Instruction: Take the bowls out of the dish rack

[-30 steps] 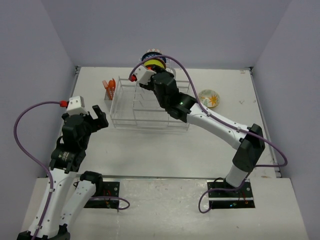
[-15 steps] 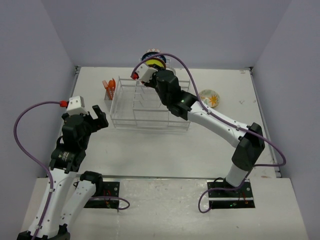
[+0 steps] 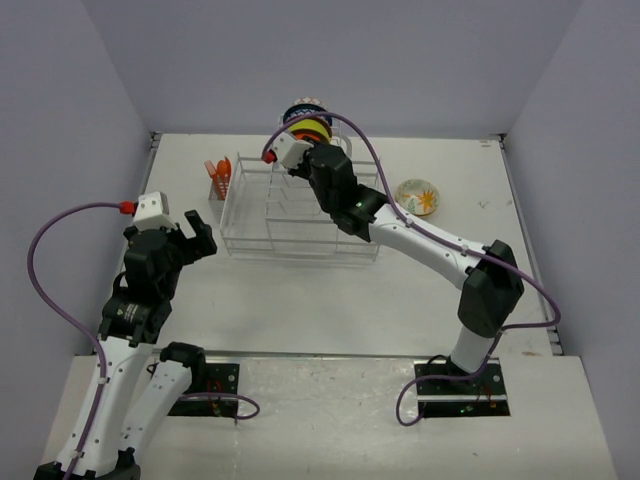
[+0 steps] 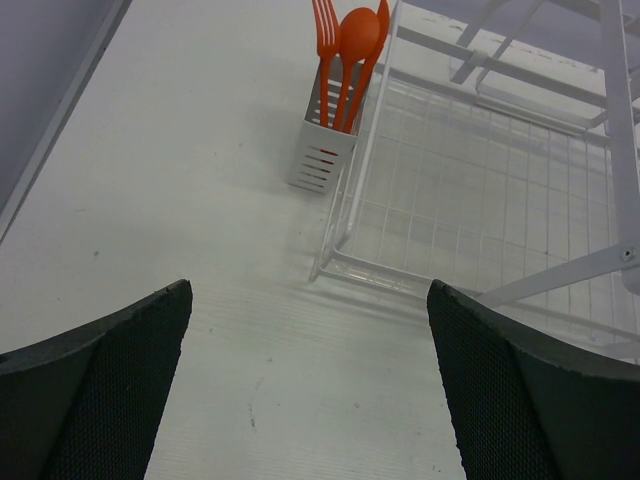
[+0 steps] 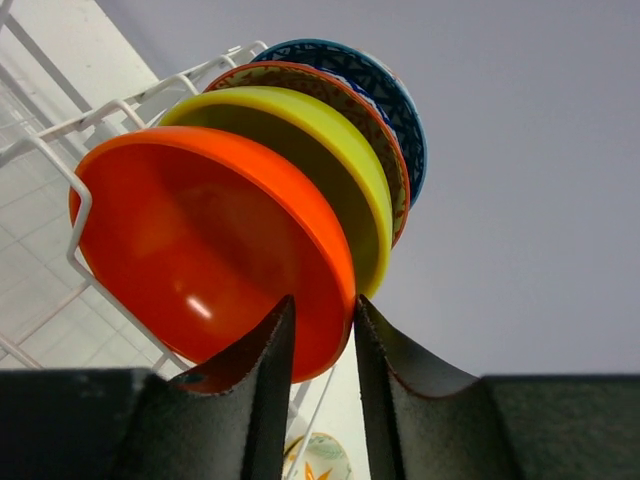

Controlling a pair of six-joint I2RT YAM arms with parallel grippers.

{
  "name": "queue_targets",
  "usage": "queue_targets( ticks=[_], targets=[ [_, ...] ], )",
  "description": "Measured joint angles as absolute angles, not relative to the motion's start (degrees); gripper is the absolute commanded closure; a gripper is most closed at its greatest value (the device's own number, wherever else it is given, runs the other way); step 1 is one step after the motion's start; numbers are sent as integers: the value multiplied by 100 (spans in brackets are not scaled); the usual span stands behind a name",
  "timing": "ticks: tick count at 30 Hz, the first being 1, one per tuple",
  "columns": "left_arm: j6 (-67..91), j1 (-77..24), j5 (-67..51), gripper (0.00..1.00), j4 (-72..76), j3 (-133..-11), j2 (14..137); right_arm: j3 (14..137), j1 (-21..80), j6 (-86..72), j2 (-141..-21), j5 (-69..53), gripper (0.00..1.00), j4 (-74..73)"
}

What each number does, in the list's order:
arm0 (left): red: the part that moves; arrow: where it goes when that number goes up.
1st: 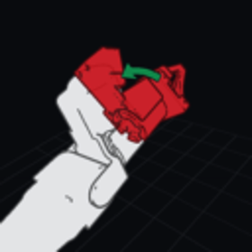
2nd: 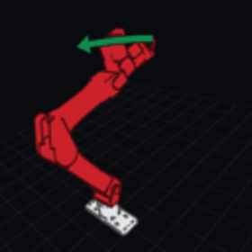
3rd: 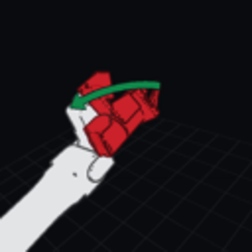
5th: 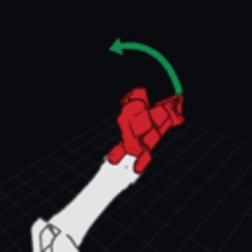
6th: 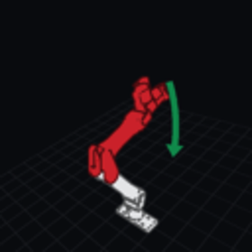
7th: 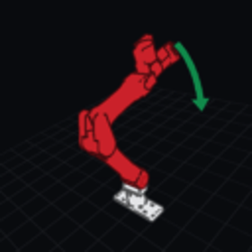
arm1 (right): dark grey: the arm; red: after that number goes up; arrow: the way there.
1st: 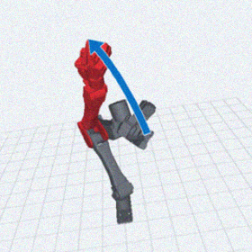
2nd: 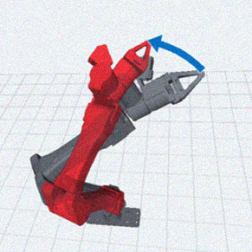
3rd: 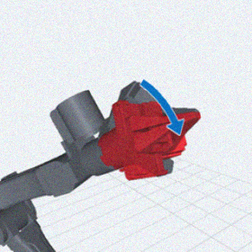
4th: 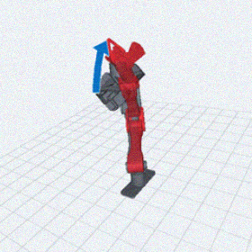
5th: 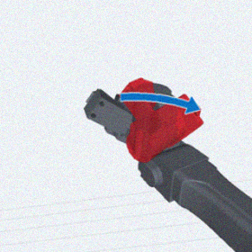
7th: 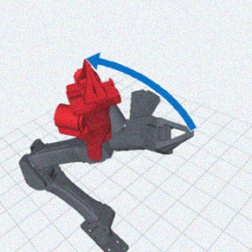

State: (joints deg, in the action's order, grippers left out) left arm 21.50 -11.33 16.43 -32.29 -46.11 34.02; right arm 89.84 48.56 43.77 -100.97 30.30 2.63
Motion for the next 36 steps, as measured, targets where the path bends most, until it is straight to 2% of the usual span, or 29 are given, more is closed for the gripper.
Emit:
queue_targets(
  ticks=[6,9,13,20,36],
  targets=[
    [2150,-1133,1623,0,-3229,-4611,3400,8783,4810,4425,-10097,3081,79,696],
    [2150,-1133,1623,0,-3229,-4611,3400,8700,4801,4445,-10097,3138,87,882],
    [2150,-1135,1621,0,-3229,-4611,3400,8613,4803,4436,-10097,3181,93,1133],
    [2150,-1135,1619,0,-3229,-4611,3400,8497,4803,4421,-10095,3197,100,1439],
    [2150,-1135,1605,0,-3229,-4611,3400,8211,4803,4394,-10005,3197,100,1885]
  ],
)
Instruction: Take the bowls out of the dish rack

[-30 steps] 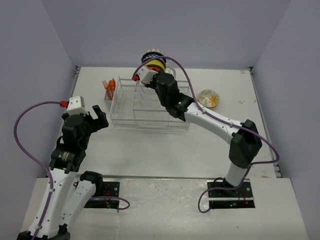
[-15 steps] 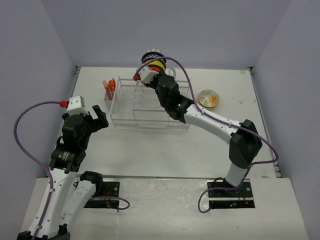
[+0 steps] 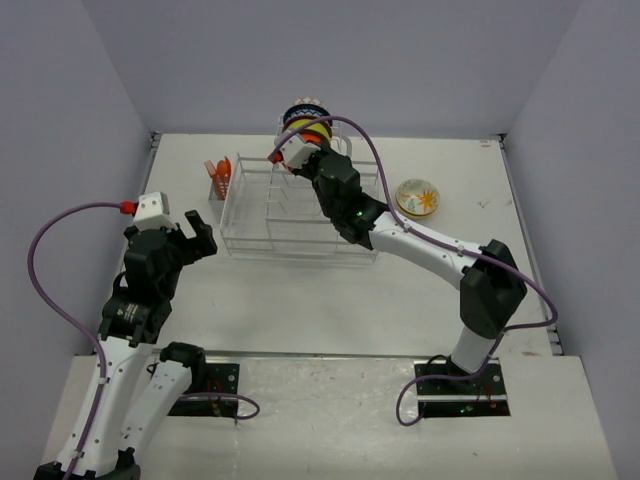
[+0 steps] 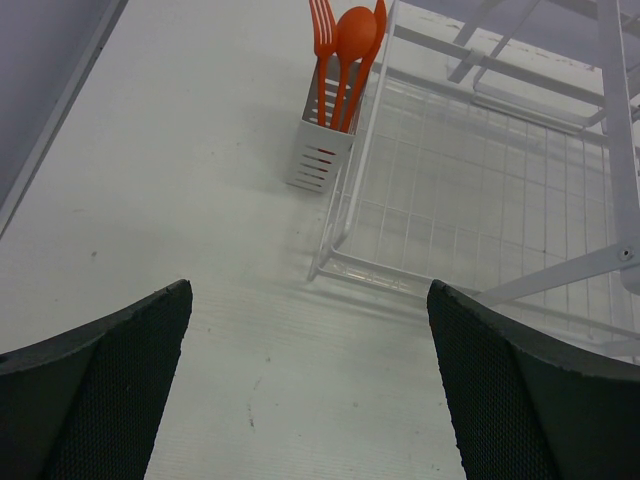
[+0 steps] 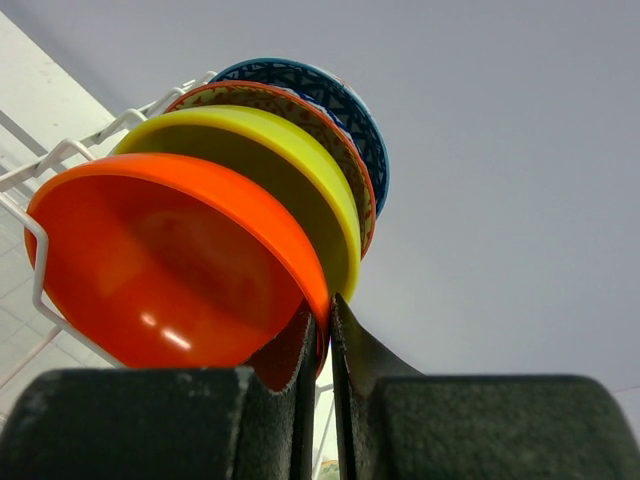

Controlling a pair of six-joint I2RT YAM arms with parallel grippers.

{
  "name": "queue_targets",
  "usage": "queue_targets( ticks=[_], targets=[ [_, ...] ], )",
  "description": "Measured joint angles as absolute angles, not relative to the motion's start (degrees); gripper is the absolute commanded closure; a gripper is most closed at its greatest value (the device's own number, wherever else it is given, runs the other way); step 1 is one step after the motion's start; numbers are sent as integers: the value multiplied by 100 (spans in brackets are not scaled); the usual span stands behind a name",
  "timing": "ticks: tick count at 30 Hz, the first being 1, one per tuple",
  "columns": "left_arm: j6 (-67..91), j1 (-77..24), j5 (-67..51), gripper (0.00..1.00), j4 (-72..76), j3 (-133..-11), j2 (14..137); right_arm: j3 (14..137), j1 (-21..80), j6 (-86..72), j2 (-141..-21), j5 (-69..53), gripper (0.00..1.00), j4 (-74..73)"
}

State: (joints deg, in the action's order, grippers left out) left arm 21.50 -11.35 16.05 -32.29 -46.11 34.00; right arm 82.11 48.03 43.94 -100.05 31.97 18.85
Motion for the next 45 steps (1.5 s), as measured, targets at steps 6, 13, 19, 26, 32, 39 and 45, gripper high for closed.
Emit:
queue_targets(
  ticks=[6,13,19,26,32,39,45],
  targets=[
    [2150,-1135,1605,0,-3229,-4611,3400,8204,4797,4320,-9992,3201,100,1883],
    [2150,-1135,1605,0,-3227,-4611,3400,8204,4799,4311,-9992,3258,100,1925],
    [2150,-1135,1605,0,-3229,-4611,3400,8202,4801,4355,-9968,3361,100,2099],
    [2150,-1135,1608,0,-3227,-4611,3400,8184,4799,4423,-9856,3481,100,2187],
    [2150,-1135,1608,0,-3229,-4611,3400,8055,4792,4362,-9620,3472,100,2154],
    [2150,-1133,1608,0,-3227,-4611,3400,7968,4792,4307,-9474,3426,100,2051],
    [2150,-1133,1608,0,-3227,-4611,3400,7924,4777,4281,-9441,3376,100,2051]
  ],
)
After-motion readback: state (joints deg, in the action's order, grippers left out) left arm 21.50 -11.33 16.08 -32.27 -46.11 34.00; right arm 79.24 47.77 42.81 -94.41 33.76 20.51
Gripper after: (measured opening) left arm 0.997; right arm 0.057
